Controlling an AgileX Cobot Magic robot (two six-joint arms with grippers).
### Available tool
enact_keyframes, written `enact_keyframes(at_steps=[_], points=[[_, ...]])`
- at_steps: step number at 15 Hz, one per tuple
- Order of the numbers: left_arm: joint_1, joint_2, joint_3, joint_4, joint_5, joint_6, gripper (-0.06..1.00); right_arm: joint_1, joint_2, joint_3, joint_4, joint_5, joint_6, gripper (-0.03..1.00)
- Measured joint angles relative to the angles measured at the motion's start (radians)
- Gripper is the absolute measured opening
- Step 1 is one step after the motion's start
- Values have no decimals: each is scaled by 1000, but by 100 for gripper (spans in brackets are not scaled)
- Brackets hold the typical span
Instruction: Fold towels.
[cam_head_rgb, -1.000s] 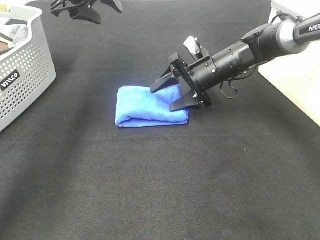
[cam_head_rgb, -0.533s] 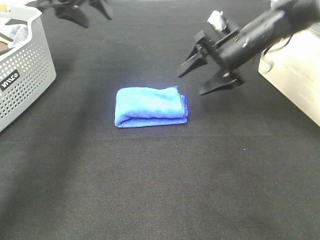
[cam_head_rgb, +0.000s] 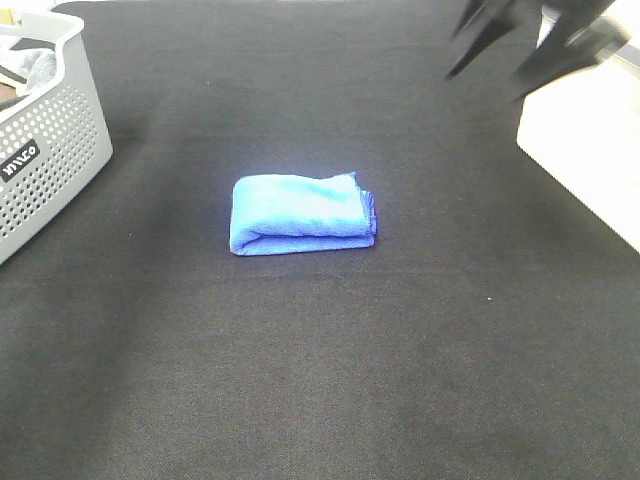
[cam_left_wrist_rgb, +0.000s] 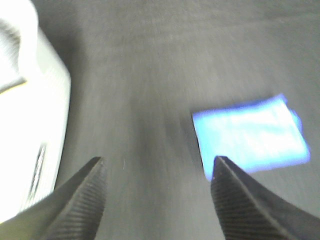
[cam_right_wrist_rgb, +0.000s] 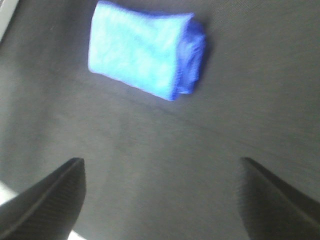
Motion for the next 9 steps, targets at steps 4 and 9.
enact_keyframes(at_steps=[4, 9], points=[[-7, -295, 360, 9, 2, 0, 59, 0, -267, 169, -94, 3, 12, 77], [-7, -734, 824, 15, 9, 38, 59, 0, -609, 534, -121, -34, 30, 77]])
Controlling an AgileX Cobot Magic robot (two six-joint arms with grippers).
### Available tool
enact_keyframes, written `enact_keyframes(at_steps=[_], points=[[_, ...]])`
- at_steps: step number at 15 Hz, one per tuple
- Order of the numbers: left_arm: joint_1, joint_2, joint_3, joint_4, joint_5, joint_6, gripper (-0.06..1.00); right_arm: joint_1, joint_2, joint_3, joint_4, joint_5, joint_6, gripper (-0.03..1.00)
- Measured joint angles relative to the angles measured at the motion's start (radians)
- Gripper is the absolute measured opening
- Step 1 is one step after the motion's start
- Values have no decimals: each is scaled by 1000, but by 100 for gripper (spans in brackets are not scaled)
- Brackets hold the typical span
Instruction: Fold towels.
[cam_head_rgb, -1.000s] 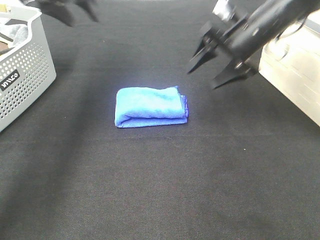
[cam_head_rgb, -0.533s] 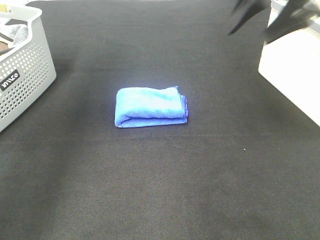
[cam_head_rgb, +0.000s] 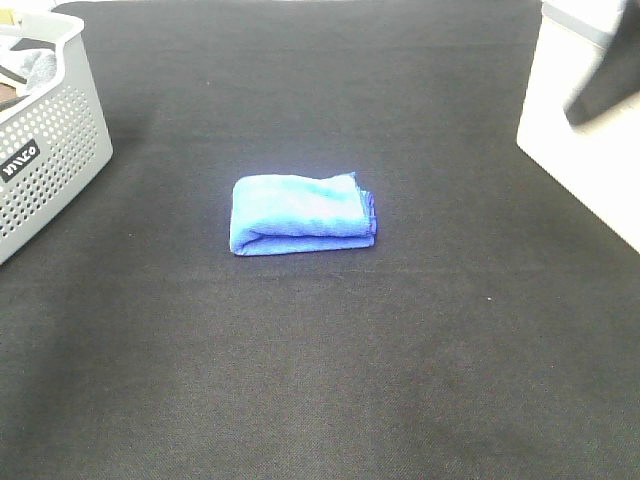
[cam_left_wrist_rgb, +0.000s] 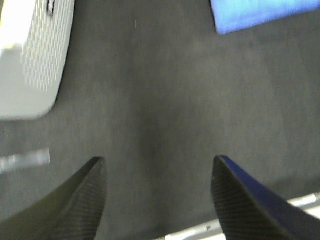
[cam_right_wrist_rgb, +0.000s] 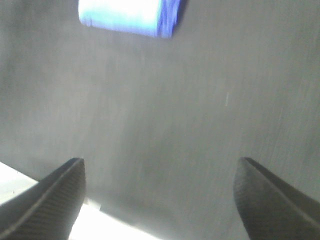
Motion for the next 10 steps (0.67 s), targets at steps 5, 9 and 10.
enact_keyframes(at_steps=[5, 9, 10], points=[[0, -468, 351, 0, 1, 35, 59, 0, -368, 369, -9, -82, 1, 77], [0, -808, 543, -19, -64, 75, 59, 0, -689, 556, -93, -105, 1, 77], [0, -872, 574, -22, -96, 91, 59, 0, -760, 572, -117, -104, 1, 77]])
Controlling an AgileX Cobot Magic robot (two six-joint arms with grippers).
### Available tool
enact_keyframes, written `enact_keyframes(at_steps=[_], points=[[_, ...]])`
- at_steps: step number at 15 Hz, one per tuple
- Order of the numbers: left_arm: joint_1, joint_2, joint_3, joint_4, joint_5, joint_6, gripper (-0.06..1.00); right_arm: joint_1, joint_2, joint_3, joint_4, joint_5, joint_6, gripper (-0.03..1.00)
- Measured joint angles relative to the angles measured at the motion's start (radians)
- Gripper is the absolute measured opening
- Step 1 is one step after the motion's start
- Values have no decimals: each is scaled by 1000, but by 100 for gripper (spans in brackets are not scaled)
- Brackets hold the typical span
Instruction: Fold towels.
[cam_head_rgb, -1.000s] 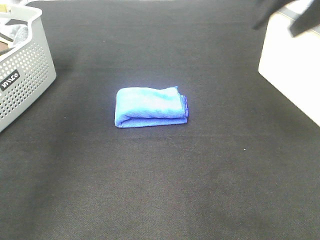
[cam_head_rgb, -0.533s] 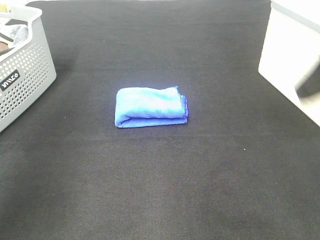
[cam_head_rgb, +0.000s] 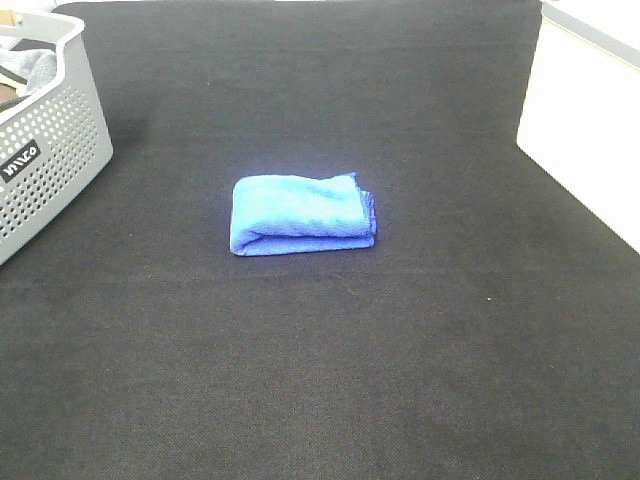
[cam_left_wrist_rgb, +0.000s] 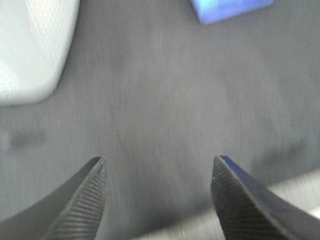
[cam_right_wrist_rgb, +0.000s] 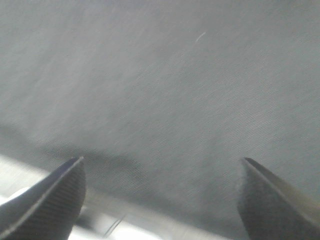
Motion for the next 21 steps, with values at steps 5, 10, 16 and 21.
enact_keyframes(at_steps=[5, 10, 16, 21], points=[[0, -77, 69, -11, -63, 68, 59, 0, -239, 29, -65, 3, 11, 77], [0, -77, 74, -19, -68, 100, 59, 0, -247, 29, -66, 4, 29, 77], [0, -77, 74, -20, -68, 101, 59, 0, -247, 29, -66, 4, 29, 77], [11, -77, 74, -20, -68, 103, 59, 0, -247, 29, -66, 4, 29, 77]])
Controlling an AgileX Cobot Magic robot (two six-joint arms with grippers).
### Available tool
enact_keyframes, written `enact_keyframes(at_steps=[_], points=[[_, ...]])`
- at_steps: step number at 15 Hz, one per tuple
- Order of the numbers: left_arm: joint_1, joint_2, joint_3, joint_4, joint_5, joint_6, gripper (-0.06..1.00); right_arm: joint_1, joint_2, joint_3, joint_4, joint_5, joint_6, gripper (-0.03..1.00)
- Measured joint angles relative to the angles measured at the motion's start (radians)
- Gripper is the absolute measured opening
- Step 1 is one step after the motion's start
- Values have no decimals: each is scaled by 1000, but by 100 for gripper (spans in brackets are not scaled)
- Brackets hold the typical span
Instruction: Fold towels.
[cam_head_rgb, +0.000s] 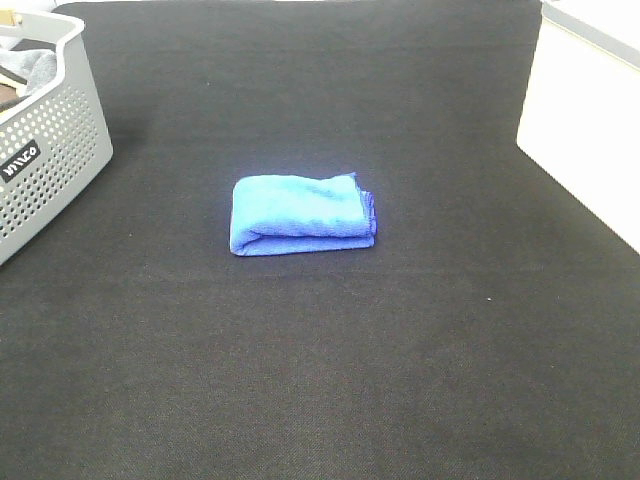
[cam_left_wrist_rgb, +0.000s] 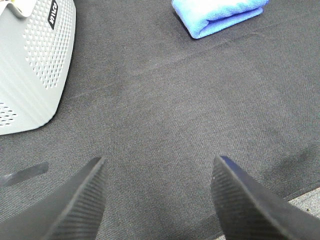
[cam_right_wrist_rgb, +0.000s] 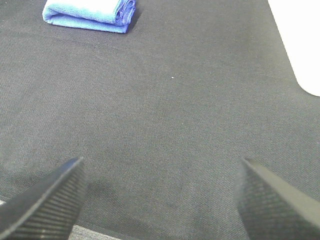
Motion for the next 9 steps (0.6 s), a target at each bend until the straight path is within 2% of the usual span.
enact_keyframes(at_steps=[3, 5, 7, 9], points=[[130, -2, 0, 0, 0, 0, 59, -14, 0, 0, 1, 0, 0, 77], [221, -2, 0, 0, 0, 0, 59, -74, -9, 0, 6, -1, 0, 77], [247, -23, 0, 0, -1, 0, 59, -117, -50, 0, 9, -3, 0, 77], [247, -90, 0, 0, -3, 0, 59, -123, -107, 0, 10, -2, 0, 77]])
